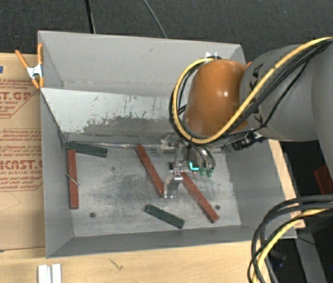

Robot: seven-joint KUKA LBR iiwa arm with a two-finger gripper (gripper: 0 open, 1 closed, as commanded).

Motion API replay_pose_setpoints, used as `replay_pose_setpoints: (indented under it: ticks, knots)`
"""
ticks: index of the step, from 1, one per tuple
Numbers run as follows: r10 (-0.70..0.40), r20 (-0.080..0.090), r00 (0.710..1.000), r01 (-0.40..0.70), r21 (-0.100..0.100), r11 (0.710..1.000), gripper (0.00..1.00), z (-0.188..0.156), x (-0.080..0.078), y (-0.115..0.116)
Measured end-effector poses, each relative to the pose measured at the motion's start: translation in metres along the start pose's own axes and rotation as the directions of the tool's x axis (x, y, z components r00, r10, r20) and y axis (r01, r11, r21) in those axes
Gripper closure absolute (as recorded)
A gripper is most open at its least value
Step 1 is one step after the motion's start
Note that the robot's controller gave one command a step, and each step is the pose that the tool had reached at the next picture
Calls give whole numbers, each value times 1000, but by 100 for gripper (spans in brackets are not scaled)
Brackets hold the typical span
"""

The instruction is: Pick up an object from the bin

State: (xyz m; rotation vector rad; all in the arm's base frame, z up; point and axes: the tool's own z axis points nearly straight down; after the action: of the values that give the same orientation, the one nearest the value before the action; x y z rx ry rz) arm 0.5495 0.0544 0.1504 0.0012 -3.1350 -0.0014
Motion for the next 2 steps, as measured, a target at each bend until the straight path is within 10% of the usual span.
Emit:
replay_pose_setpoints:
  ticks: [1, 2]
  knots:
    - [0, 8, 1000, 0, 0, 1000, 0, -4, -2, 0]
    - [-13, -22, 1000, 13, -3, 1000, 100, 75, 72, -51]
